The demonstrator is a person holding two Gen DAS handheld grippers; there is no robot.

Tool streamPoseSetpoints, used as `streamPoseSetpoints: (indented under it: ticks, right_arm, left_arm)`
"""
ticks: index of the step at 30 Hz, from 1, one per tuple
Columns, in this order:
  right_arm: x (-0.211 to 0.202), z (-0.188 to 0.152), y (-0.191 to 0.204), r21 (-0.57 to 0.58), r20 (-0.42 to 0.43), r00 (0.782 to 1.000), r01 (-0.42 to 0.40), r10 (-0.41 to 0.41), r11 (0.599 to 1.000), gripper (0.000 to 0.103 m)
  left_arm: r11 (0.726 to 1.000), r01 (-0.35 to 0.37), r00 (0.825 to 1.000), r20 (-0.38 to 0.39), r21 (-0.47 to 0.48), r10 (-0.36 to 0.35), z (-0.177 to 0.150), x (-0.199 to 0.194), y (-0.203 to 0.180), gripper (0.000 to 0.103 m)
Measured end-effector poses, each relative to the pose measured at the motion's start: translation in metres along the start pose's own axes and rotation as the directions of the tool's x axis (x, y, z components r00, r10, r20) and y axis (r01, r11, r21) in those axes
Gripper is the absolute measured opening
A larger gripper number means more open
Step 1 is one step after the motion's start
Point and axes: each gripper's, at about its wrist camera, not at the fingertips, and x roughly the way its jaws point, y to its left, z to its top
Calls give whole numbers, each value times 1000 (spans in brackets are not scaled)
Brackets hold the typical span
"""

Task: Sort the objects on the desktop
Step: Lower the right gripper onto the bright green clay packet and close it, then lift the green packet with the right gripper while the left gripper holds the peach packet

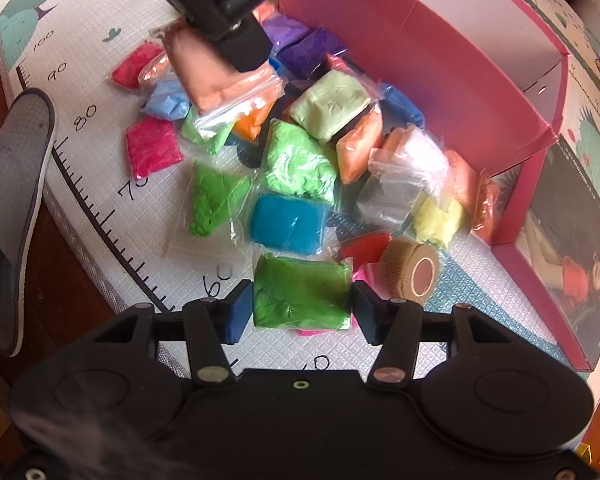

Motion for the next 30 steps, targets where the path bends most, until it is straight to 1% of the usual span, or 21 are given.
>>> streamPoseSetpoints:
  ticks: [5,6,9,12,14,18,20,24,25,26,27,28,29,30]
  right_arm:
    - [-6,-1,-2,34,27,1000,6,-7,999,53]
    - [-16,3,-7,43,32,999,6,-7,999,53]
    - [-25,2,-16,74,44,999,5,-9,997,53]
    - [-33,2,-31,125,53,999,-3,-4,992,53]
    - [-38,5,-41,142,57,998,-1,-7,990,53]
    - [-44,9,-59,160,55,998,15,-24,987,53]
    - [-45,13,-67,162,60,998,21,-31,987,53]
    - [-48,20,-78,172,75,997,3,-16,985,53]
    - [-51,22,-80,166,82,997,-6,-8,986,53]
    - [-53,24,-82,160,87,996,-12,-2,987,53]
    - [-57,28,-85,154,96,995,-22,7,988,53]
    - [-60,31,-89,155,106,994,-31,14,988,53]
    - [-64,34,-93,156,116,993,-39,21,987,53]
    - [-68,38,-96,147,123,992,-37,19,988,53]
  left_arm:
    - [1000,6,999,33,-10,-6,5,-13,2,13]
    - [1000,6,999,39,-14,-5,6,-15,3,13]
    - [1000,8,999,46,-24,-7,6,-20,8,13]
    - [996,81,996,-21,-47,-82,-2,-8,11,13]
    - [995,95,990,-98,-41,-99,-17,11,9,13]
    - [995,86,977,-193,-51,-94,-48,41,5,14]
    - [993,95,972,-206,-75,-109,-54,48,6,14]
    - [994,83,976,-193,-76,-96,-51,49,8,14]
    - [994,82,975,-199,-76,-95,-49,49,10,14]
    - [994,92,969,-226,-59,-103,-50,50,10,14]
    - [994,104,961,-253,-38,-111,-51,50,9,18]
    - [992,125,952,-281,-2,-121,-54,51,7,25]
    - [990,134,945,-305,32,-118,-58,52,4,51]
    - [989,131,941,-323,74,-100,-65,54,1,69]
